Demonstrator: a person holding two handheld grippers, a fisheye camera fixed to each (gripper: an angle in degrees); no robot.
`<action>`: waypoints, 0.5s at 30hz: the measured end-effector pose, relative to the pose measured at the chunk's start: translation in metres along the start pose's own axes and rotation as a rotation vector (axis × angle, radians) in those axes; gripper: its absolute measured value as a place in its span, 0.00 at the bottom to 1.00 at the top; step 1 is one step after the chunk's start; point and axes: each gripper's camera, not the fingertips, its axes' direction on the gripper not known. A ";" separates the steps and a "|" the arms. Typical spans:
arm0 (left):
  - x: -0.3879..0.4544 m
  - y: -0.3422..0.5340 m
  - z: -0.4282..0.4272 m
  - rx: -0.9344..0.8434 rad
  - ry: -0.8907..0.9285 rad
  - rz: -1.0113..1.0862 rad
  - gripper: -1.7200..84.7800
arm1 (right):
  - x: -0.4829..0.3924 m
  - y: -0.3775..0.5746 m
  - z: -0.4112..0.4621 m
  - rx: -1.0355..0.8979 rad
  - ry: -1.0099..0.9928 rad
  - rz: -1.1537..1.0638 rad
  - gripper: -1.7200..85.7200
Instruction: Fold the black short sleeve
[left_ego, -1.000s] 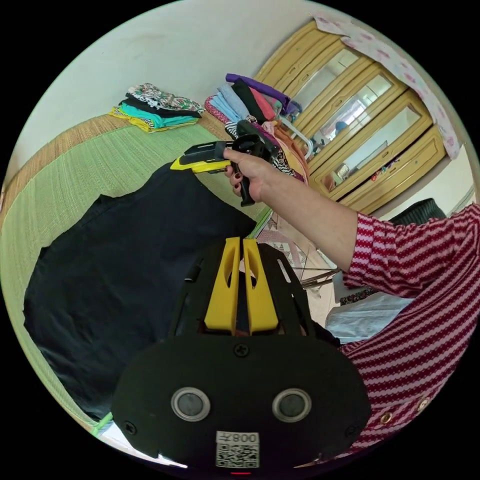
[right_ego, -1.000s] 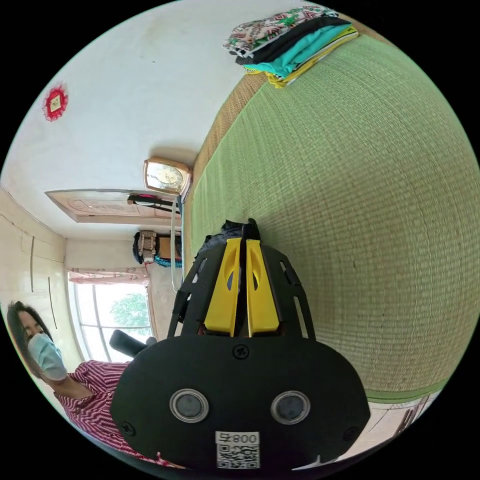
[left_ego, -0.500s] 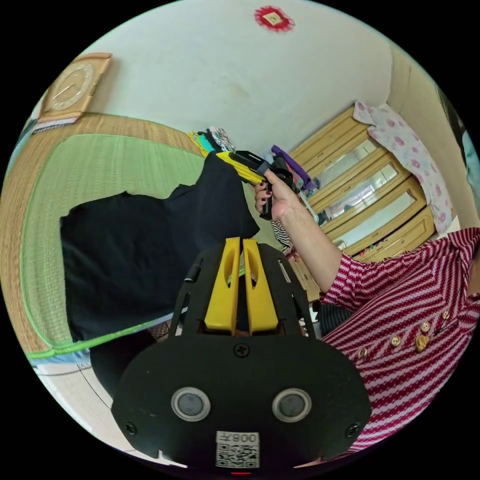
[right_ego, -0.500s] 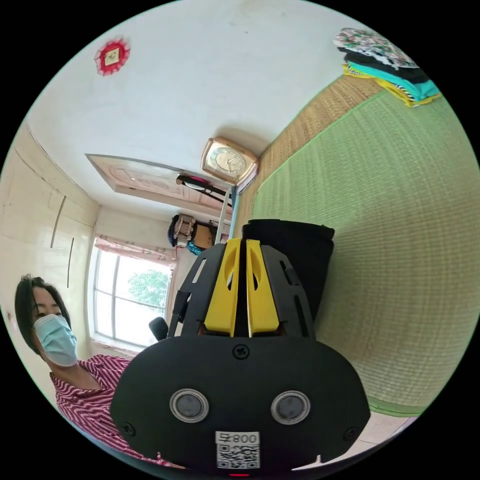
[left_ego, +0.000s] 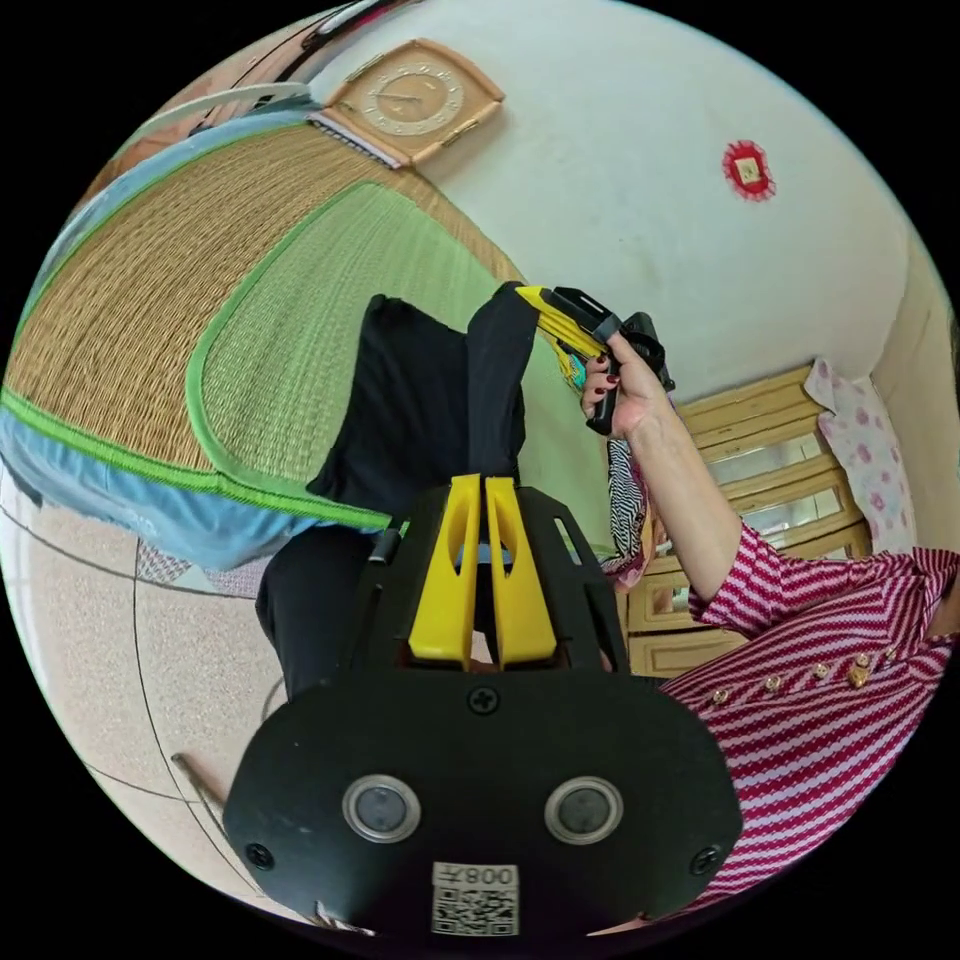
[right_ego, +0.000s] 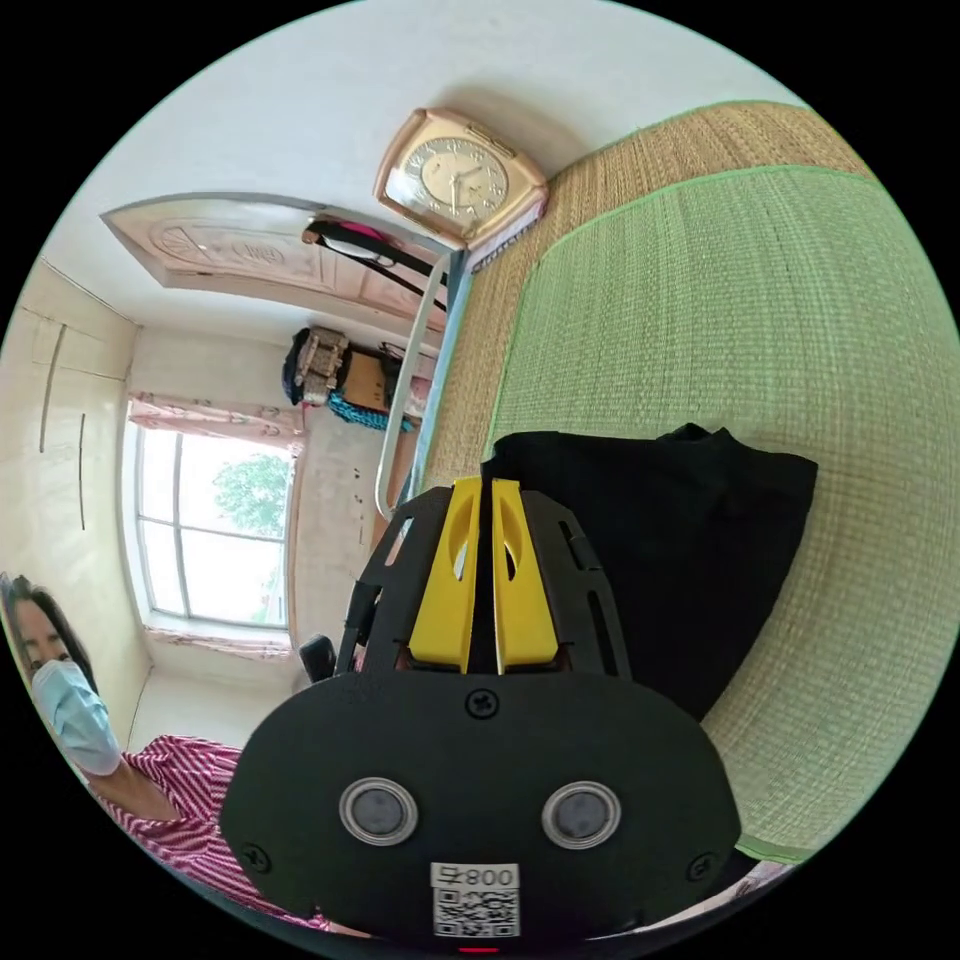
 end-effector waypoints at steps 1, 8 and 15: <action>-0.014 -0.002 -0.006 0.008 0.005 -0.034 0.03 | 0.004 -0.003 0.017 -0.017 0.011 0.014 0.04; -0.068 -0.018 -0.037 0.022 0.055 -0.130 0.03 | 0.025 -0.012 0.075 -0.058 0.038 0.075 0.04; -0.105 -0.032 -0.058 0.014 0.080 -0.179 0.03 | 0.043 -0.020 0.115 -0.092 0.075 0.100 0.04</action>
